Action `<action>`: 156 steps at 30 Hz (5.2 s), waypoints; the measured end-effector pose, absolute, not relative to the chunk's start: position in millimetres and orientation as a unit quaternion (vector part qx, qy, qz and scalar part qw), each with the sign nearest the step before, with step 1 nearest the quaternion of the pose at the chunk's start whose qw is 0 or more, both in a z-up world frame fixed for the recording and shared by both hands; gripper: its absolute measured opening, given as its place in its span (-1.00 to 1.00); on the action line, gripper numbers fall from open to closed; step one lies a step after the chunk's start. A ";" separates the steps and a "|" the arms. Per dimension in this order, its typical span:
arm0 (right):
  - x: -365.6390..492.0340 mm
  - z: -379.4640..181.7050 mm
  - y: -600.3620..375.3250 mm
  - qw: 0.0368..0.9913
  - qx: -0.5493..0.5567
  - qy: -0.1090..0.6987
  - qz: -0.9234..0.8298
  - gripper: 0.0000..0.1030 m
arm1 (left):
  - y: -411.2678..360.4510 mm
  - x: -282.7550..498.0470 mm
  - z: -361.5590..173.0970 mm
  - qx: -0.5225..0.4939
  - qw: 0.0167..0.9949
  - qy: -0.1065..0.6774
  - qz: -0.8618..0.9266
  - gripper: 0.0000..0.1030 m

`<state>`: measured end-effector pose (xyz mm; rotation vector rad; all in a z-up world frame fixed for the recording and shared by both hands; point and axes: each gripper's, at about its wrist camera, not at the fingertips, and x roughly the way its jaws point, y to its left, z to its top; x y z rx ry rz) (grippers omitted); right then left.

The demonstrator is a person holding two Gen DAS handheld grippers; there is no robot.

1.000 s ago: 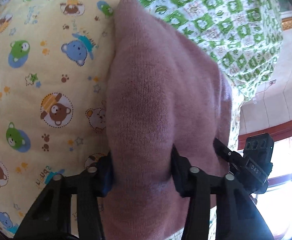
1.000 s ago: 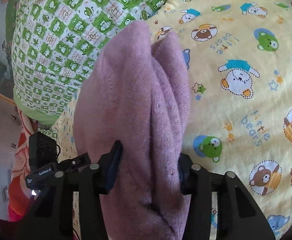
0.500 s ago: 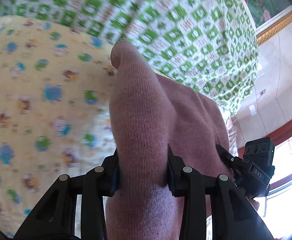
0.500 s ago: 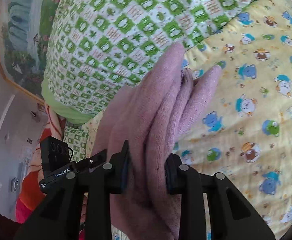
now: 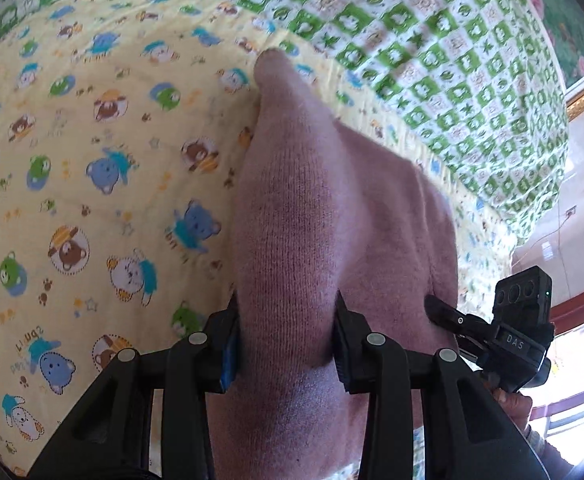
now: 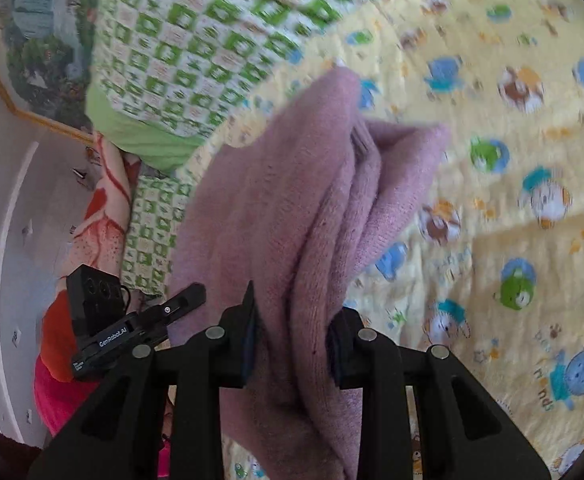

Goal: Fold small clothes

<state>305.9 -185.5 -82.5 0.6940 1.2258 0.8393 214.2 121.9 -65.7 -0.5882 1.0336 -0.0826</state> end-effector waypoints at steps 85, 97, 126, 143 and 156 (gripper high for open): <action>82.2 -46.3 -185.5 0.821 0.028 0.494 0.285 0.63 | 87.5 -12.7 -76.6 -0.061 0.863 0.500 0.032 0.51; 65.8 -38.4 -178.8 0.843 0.006 0.458 0.283 0.70 | 73.1 -18.0 -51.2 0.000 0.896 0.444 0.035 0.64; 114.9 -34.5 -160.2 0.859 -0.029 0.432 0.273 0.75 | 64.2 16.6 -42.3 0.003 0.906 0.418 0.070 0.74; 114.1 -29.6 -164.4 0.864 -0.014 0.426 0.269 0.75 | 59.0 12.2 -38.6 0.015 0.910 0.410 0.063 0.77; 112.3 -27.2 -164.1 0.865 -0.013 0.424 0.270 0.75 | 59.5 11.6 -34.1 0.013 0.912 0.407 0.058 0.77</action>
